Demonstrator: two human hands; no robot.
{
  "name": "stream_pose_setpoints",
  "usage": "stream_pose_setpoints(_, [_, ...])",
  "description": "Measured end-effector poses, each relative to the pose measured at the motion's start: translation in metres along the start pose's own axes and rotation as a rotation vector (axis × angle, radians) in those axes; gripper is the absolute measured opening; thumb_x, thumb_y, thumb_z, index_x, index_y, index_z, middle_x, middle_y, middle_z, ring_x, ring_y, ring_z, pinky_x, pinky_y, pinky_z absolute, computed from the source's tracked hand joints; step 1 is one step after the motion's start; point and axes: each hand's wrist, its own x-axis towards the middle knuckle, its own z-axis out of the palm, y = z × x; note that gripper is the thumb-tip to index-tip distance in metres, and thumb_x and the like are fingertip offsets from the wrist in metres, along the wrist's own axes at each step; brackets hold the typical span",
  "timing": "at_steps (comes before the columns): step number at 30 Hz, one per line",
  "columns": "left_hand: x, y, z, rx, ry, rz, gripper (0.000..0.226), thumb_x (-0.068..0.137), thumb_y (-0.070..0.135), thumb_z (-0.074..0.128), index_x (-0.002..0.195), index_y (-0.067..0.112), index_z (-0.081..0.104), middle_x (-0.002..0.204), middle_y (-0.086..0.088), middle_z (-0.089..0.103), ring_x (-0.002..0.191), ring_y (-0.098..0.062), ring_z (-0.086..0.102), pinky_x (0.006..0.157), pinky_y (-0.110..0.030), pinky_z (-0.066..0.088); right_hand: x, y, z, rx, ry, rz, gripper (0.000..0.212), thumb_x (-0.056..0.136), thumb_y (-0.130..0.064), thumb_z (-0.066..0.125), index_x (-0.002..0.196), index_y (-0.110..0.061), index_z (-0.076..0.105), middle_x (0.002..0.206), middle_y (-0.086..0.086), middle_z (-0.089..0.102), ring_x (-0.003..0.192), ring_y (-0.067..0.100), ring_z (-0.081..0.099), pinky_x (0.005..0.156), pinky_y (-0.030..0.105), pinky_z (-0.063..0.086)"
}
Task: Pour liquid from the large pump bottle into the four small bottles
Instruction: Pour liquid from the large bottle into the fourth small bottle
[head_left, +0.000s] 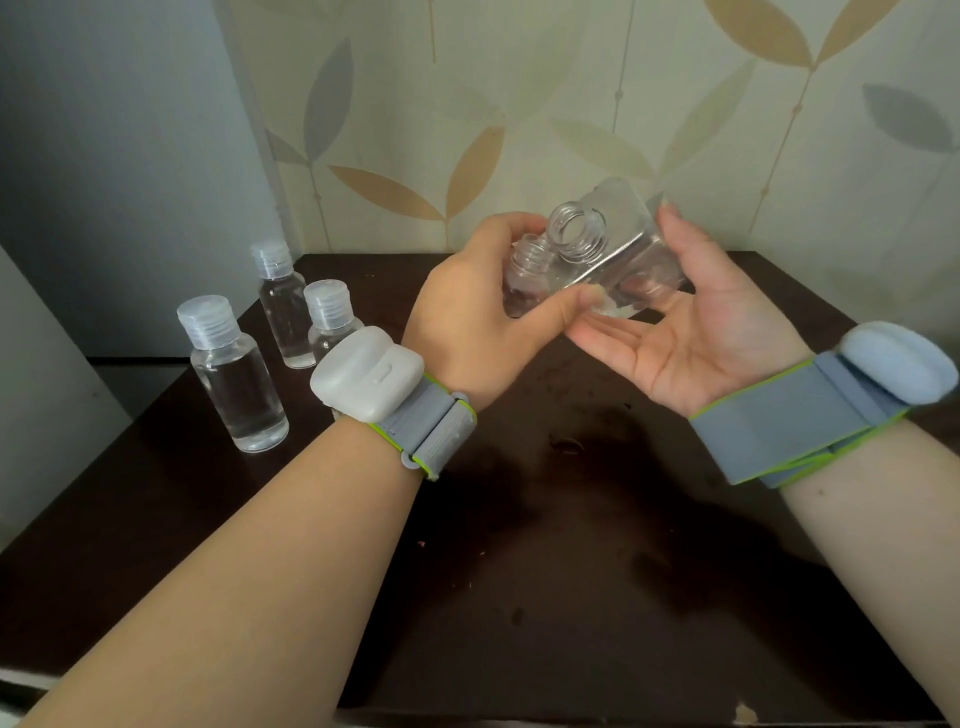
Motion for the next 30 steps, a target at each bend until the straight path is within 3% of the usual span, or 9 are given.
stream_pose_setpoints(2, [0.000,-0.001,0.000,-0.004,-0.009,-0.022,0.041,0.073,0.034,0.073,0.105,0.019,0.053,0.067,0.019,0.051,0.060,0.003,0.052,0.064,-0.008,0.040,0.001,-0.001,0.000,-0.007,0.048,-0.063,0.081,0.051,-0.026,0.078,0.120,-0.003,0.045,0.102,0.030,0.060,0.080,0.040,0.066,0.057,0.041,0.056])
stream_pose_setpoints(5, [0.000,-0.001,0.000,-0.020,-0.042,-0.071,0.033,0.071,0.039,0.072,0.081,0.031,0.042,0.063,0.016,0.051,0.055,0.004,0.052,0.059,-0.010,0.042,0.002,-0.004,-0.001,-0.043,0.112,-0.134,0.077,0.049,-0.026,0.076,0.117,-0.010,0.046,0.078,0.026,0.066,0.075,0.037,0.068,0.057,0.040,0.056])
stream_pose_setpoints(7, [-0.001,-0.001,0.000,-0.018,-0.118,-0.122,0.035,0.070,0.043,0.070,0.075,0.031,0.038,0.064,0.013,0.053,0.055,-0.004,0.056,0.060,-0.022,0.048,0.002,-0.006,-0.002,-0.097,0.122,-0.159,0.073,0.050,-0.029,0.073,0.116,-0.015,0.047,0.086,0.026,0.063,0.073,0.035,0.068,0.059,0.041,0.057])
stream_pose_setpoints(11, [-0.002,-0.005,0.002,0.052,-0.282,-0.153,0.034,0.074,0.046,0.064,0.083,0.025,0.039,0.071,0.005,0.058,0.059,-0.007,0.058,0.066,-0.035,0.050,0.000,-0.011,0.000,-0.211,0.169,-0.231,0.085,0.049,-0.032,0.080,0.122,-0.019,0.039,0.097,0.023,0.059,0.065,0.030,0.068,0.056,0.038,0.055])
stream_pose_setpoints(14, [-0.002,-0.010,0.004,0.062,-0.343,-0.146,0.038,0.078,0.045,0.061,0.089,0.020,0.035,0.062,0.009,0.051,0.042,0.006,0.049,0.051,-0.022,0.038,0.000,-0.014,-0.001,-0.273,0.181,-0.292,0.082,0.053,-0.035,0.072,0.125,-0.020,0.036,0.091,0.020,0.060,0.061,0.028,0.067,0.056,0.037,0.055])
stream_pose_setpoints(17, [-0.002,-0.011,0.005,0.029,-0.349,-0.145,0.035,0.077,0.043,0.062,0.080,0.028,0.030,0.063,0.010,0.047,0.043,0.008,0.046,0.047,-0.011,0.034,-0.001,-0.013,-0.003,-0.330,0.175,-0.315,0.084,0.057,-0.032,0.074,0.128,-0.021,0.031,0.090,0.020,0.058,0.065,0.030,0.067,0.060,0.041,0.056])
stream_pose_setpoints(24, [-0.001,-0.012,0.003,-0.006,-0.342,-0.157,0.037,0.076,0.042,0.063,0.075,0.028,0.029,0.061,0.009,0.046,0.043,0.005,0.044,0.047,-0.010,0.033,0.000,-0.008,-0.005,-0.389,0.117,-0.334,0.072,0.065,-0.027,0.074,0.123,-0.022,0.031,0.074,0.012,0.064,0.066,0.030,0.066,0.064,0.047,0.056])
stream_pose_setpoints(27, [0.000,-0.009,0.002,-0.022,-0.337,-0.172,0.037,0.073,0.047,0.060,0.075,0.028,0.028,0.063,0.008,0.049,0.048,0.001,0.046,0.051,-0.015,0.036,0.000,-0.007,-0.005,-0.412,0.089,-0.337,0.078,0.061,-0.026,0.077,0.123,-0.023,0.030,0.068,0.007,0.067,0.069,0.031,0.067,0.065,0.047,0.056])
stream_pose_setpoints(30, [-0.001,-0.005,0.002,-0.046,-0.344,-0.186,0.038,0.067,0.053,0.056,0.076,0.028,0.029,0.068,0.000,0.054,0.060,-0.014,0.053,0.060,-0.031,0.044,0.000,-0.008,-0.006,-0.425,0.069,-0.348,0.072,0.064,-0.025,0.073,0.121,-0.024,0.029,0.068,0.006,0.069,0.073,0.032,0.068,0.067,0.048,0.056])
